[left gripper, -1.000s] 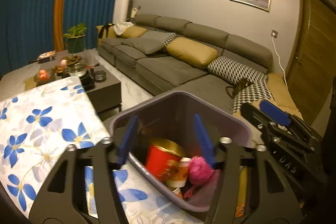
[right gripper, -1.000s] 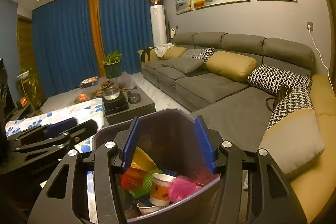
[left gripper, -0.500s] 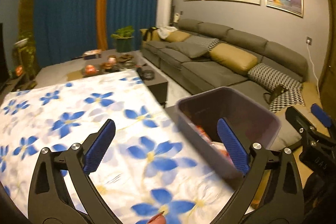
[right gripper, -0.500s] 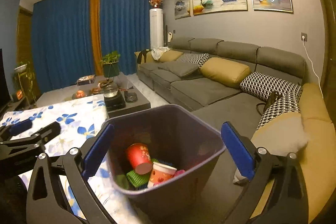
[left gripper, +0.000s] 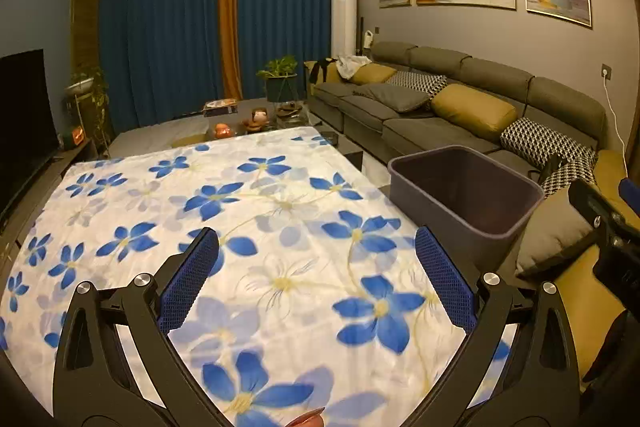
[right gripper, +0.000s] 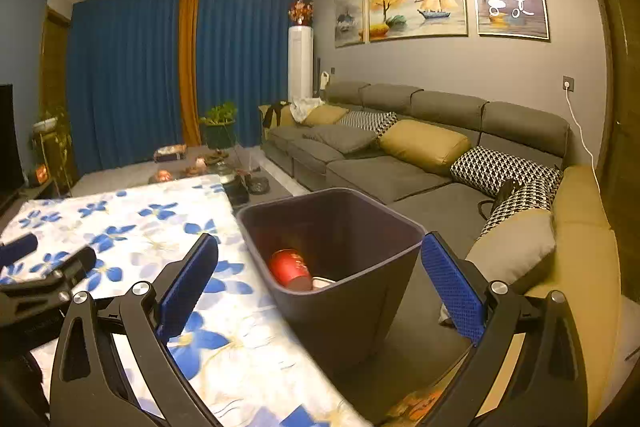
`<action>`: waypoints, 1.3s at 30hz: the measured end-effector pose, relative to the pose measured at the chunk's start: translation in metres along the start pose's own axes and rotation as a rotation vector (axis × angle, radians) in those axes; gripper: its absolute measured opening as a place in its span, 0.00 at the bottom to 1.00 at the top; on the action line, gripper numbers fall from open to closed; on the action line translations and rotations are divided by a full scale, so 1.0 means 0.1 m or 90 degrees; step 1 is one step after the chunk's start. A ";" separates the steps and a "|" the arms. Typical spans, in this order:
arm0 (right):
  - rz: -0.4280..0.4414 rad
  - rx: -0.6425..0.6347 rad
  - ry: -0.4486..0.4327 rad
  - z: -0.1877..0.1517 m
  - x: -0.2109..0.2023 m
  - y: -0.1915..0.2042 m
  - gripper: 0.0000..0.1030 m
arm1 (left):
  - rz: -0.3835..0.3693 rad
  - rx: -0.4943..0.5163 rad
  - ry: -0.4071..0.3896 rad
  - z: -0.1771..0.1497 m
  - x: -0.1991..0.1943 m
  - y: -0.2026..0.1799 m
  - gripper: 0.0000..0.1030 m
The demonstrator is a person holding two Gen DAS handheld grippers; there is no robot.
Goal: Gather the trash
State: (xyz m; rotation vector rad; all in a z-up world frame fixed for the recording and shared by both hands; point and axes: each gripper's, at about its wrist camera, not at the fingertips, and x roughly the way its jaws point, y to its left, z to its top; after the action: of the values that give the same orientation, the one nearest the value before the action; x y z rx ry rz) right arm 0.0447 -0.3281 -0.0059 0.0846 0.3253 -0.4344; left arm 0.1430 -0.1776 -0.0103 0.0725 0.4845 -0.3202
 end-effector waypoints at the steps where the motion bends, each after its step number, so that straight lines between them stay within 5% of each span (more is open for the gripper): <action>1: 0.003 0.002 -0.002 -0.01 -0.06 0.01 0.95 | -0.002 -0.003 -0.002 -0.02 -0.05 0.03 0.94; 15: 0.030 -0.009 -0.009 -0.19 -0.80 0.33 0.95 | 0.013 -0.019 -0.021 -0.28 -0.73 0.39 0.94; 39: 0.032 -0.022 -0.028 -0.30 -1.15 0.39 0.95 | 0.011 -0.027 -0.046 -0.37 -1.13 0.44 0.94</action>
State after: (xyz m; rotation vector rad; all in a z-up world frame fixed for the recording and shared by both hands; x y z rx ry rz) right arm -0.0461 -0.2418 0.0041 0.0500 0.2867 -0.3803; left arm 0.0465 -0.0982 0.0093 0.0245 0.4179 -0.2940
